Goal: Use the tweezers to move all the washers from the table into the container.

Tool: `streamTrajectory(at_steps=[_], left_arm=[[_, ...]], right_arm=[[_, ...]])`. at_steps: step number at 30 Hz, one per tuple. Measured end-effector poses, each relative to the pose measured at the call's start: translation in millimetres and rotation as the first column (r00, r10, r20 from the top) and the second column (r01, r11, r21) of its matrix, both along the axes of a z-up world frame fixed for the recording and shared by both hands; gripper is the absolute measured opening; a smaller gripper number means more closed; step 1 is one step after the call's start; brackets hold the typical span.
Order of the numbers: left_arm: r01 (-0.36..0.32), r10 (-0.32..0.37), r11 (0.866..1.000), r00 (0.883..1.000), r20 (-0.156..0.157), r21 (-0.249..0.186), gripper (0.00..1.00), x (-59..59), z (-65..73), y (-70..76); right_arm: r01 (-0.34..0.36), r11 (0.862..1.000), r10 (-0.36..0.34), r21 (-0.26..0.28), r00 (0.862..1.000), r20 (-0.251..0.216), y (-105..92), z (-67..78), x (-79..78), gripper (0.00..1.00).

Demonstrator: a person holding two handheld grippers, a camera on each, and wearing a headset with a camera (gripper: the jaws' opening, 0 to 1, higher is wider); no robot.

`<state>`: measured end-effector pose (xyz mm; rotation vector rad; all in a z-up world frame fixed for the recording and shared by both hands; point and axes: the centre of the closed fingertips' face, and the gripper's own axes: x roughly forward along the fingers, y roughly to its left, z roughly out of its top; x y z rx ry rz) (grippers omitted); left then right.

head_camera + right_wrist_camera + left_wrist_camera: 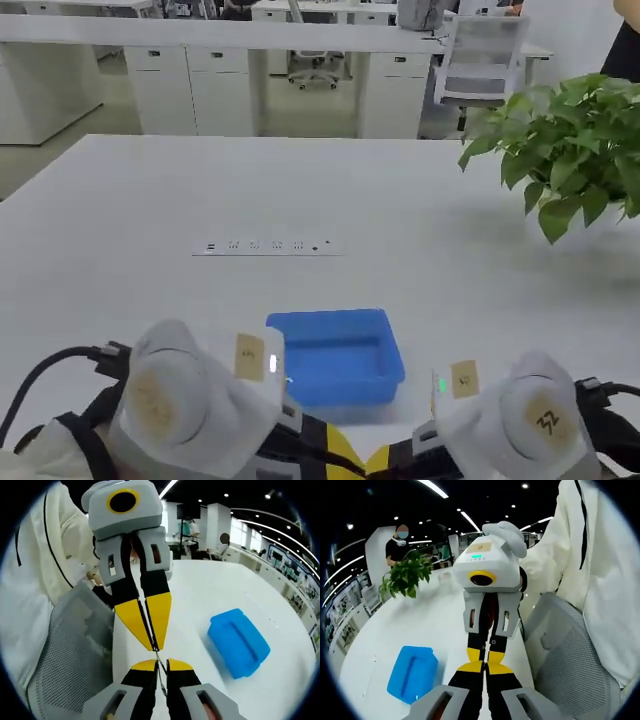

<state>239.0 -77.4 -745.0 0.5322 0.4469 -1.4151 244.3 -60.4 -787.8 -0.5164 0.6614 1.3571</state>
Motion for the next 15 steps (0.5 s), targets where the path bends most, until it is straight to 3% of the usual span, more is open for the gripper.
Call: streamTrajectory(at_steps=[2,5,8,10,11,12,15], left_arm=[[-0.014,0.014,1.0,1.0,-0.001,-0.003,0.0,4.4,-6.0,-1.3],[-0.009,0.004,0.998,0.998,0.064,0.068,0.0,13.0,-25.4,2.1],[-0.015,0.007,0.995,0.997,0.083,0.095,0.0,16.0,-38.6,4.1],[-0.041,0.028,0.991,0.994,0.108,0.124,0.0,20.4,-49.2,10.7],[-0.042,0.016,0.983,0.989,0.149,0.176,0.0,22.7,-58.1,17.7],[-0.04,0.006,0.978,0.986,0.164,0.204,0.0,22.7,-64.1,21.0],[-0.06,0.032,0.977,0.99,0.139,0.205,0.0,23.4,-77.6,24.3]], right_arm=[[-0.009,1.0,0.01,-0.026,1.0,0.011,-1.6,-6.4,3.7,0.02],[-0.044,0.993,0.052,-0.11,0.996,0.075,-4.7,-23.7,12.9,0.02],[-0.043,0.987,0.058,-0.157,0.994,0.092,-1.5,-38.7,18.8,0.02],[-0.079,0.98,0.105,-0.182,0.985,0.138,2.7,-47.7,23.0,0.01],[-0.082,0.978,0.11,-0.193,0.984,0.139,3.8,-51.3,23.7,0.01],[-0.08,0.977,0.108,-0.199,0.985,0.132,5.4,-54.3,24.1,0.01],[-0.095,0.971,0.121,-0.219,0.986,0.112,10.7,-67.4,23.5,0.01]])
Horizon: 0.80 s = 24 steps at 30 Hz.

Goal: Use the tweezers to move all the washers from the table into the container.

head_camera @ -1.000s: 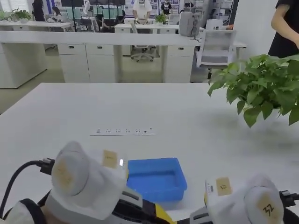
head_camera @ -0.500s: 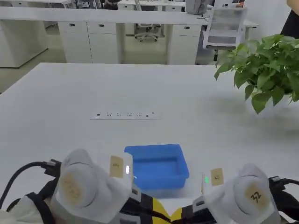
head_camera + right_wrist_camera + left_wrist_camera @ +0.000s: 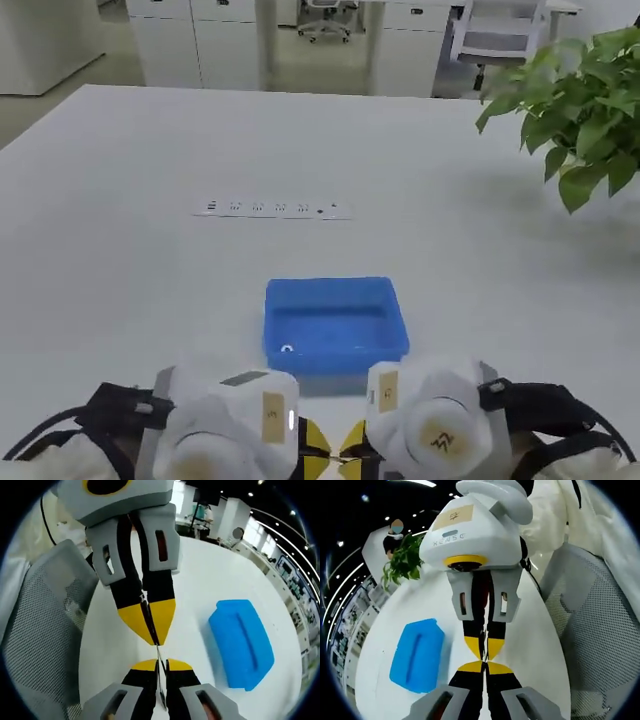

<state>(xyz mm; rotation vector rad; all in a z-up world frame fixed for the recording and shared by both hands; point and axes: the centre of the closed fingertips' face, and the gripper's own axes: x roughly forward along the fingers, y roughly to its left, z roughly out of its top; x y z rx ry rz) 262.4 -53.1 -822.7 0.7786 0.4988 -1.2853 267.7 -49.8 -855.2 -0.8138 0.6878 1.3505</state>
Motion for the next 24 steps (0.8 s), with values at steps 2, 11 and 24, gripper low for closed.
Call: streamTrajectory(at_steps=[2,11,24], left_arm=[[0.004,-0.004,1.0,1.0,0.004,0.029,0.0,1.3,-6.3,5.2],[-0.003,0.006,0.997,0.999,-0.032,0.073,0.0,9.4,-27.8,13.6],[0.034,-0.02,0.985,0.996,-0.084,0.171,0.0,13.8,-48.5,16.1]], right_arm=[[-0.005,1.0,0.005,-0.001,1.0,0.01,1.7,-3.8,0.5,0.01],[0.103,0.994,-0.103,0.043,0.995,-0.006,1.3,-10.8,6.8,0.07],[0.499,0.821,-0.492,0.279,0.865,-0.099,-45.7,58.3,-16.5,0.21]])
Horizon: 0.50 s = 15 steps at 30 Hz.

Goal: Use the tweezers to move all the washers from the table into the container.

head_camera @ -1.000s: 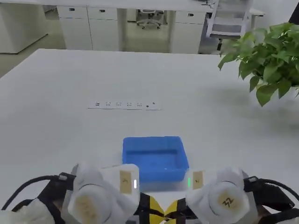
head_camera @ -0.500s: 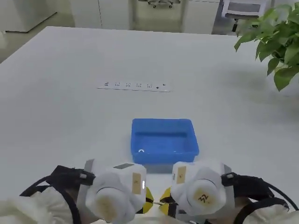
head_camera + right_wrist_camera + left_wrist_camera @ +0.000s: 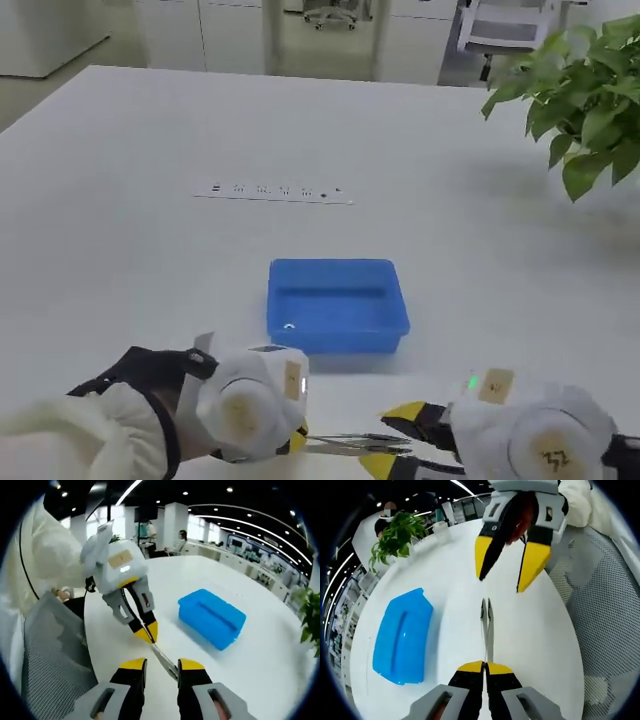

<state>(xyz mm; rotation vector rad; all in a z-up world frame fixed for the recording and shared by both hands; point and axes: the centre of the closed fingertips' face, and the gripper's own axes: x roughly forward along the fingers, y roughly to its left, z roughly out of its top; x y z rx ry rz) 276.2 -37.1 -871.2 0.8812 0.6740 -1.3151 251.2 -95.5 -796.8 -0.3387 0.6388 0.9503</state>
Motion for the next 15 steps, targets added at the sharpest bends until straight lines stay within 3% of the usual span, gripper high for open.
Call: streamTrajectory(at_steps=[2,7,11,13,15], left_arm=[[-0.002,0.002,1.0,1.0,-0.007,0.007,0.0,-0.1,-2.2,0.4],[-0.018,0.019,0.999,1.0,-0.017,0.036,0.0,0.8,-5.5,4.3],[-0.025,0.026,0.999,1.0,-0.015,0.026,0.0,-3.1,-3.4,4.3],[-0.079,0.08,0.997,0.996,-0.031,0.006,0.09,-4.6,2.2,6.3],[-0.153,0.151,0.987,0.988,-0.041,-0.049,0.11,-3.1,13.8,8.2]], right_arm=[[0.067,0.997,-0.067,0.034,0.998,0.01,-9.9,9.8,-3.1,0.24],[0.177,0.983,-0.178,0.052,0.984,0.011,-32.3,21.6,-10.6,0.3],[0.266,0.957,-0.267,0.117,0.964,-0.012,-46.8,32.0,-14.2,0.33],[0.301,0.944,-0.302,0.136,0.953,-0.009,-54.5,35.8,-14.3,0.36],[0.334,0.93,-0.337,0.155,0.941,-0.007,-61.2,39.1,-14.1,0.39]])
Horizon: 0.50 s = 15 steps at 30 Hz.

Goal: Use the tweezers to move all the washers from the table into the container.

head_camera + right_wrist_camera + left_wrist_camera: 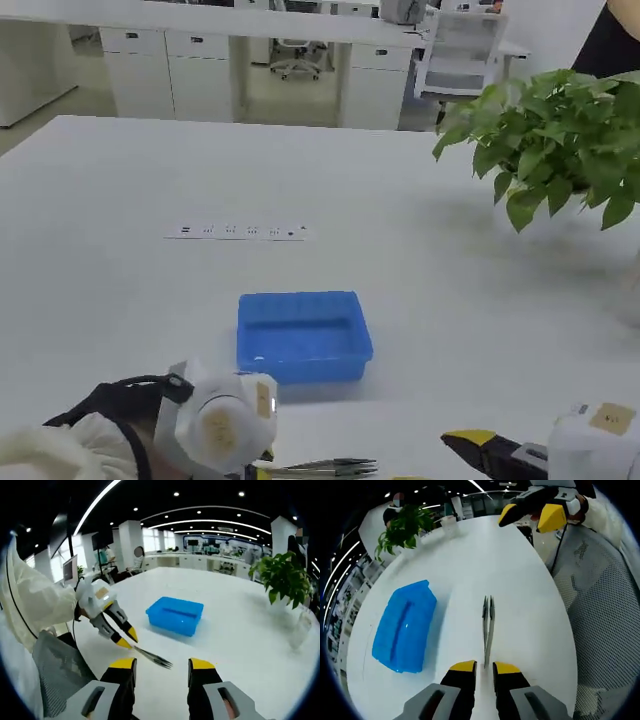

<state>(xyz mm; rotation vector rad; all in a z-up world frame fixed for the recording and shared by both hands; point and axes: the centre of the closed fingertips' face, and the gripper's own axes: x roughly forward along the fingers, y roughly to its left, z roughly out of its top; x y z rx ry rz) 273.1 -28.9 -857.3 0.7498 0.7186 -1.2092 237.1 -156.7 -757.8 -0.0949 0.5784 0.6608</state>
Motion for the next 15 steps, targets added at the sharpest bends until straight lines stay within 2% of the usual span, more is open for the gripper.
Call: streamTrajectory(at_steps=[3,4,5,6,7,9,10,11,12,13,14,15], left_arm=[[-0.112,0.11,0.992,0.993,-0.028,-0.063,0.18,-2.5,17.7,6.7],[-0.151,0.149,0.986,0.988,-0.032,-0.074,0.22,-3.0,22.7,9.9],[-0.206,0.203,0.974,0.978,-0.042,-0.094,0.26,-5.5,30.0,14.7],[-0.221,0.217,0.966,0.975,-0.045,-0.135,0.3,-8.1,36.9,13.9],[-0.255,0.249,0.95,0.967,-0.056,-0.181,0.31,-13.0,46.5,15.1],[-0.326,0.317,0.919,0.946,-0.072,-0.221,0.35,-20.7,58.3,21.1],[-0.333,0.326,0.915,0.943,-0.071,-0.228,0.38,-24.7,62.1,23.2],[-0.353,0.348,0.905,0.935,-0.065,-0.237,0.4,-26.5,66.0,26.2],[-0.389,0.383,0.882,0.921,-0.075,-0.266,0.42,-30.4,72.5,28.6],[-0.404,0.394,0.871,0.914,-0.096,-0.278,0.43,-34.6,75.5,29.4],[-0.444,0.428,0.847,0.896,-0.121,-0.293,0.45,-39.1,80.3,32.8],[-0.466,0.449,0.831,0.884,-0.128,-0.305,0.49,-41.4,83.3,35.1]], right_arm=[[0.024,1.0,-0.024,0.017,1.0,0.006,-4.6,3.0,-1.1,0.43],[0.03,0.999,-0.03,0.028,1.0,0.003,-5.1,3.6,-1.6,0.45],[0.025,0.999,-0.025,0.044,1.0,-0.013,-3.8,3.3,-2.6,0.45],[0.03,0.998,-0.028,0.06,0.999,-0.032,-2.4,2.9,-4.7,0.47],[0.034,0.998,-0.033,0.061,0.999,-0.02,-3.0,4.2,-3.9,0.48],[0.032,0.997,-0.031,0.065,0.999,-0.015,-2.0,5.8,-5.5,0.48],[0.032,0.997,-0.031,0.067,0.999,-0.014,-1.3,6.4,-6.4,0.49],[0.034,0.997,-0.033,0.068,0.999,-0.011,-0.9,6.9,-7.1,0.5],[0.034,0.997,-0.034,0.067,0.999,-0.007,-0.9,7.5,-7.5,0.51],[0.033,0.997,-0.033,0.066,0.999,-0.001,-0.6,8.5,-8.3,0.52],[0.034,0.997,-0.034,0.065,0.999,0.002,-0.8,9.3,-8.9,0.53],[0.036,0.997,-0.037,0.065,0.999,0.009,-1.7,10.1,-9.2,0.55]])
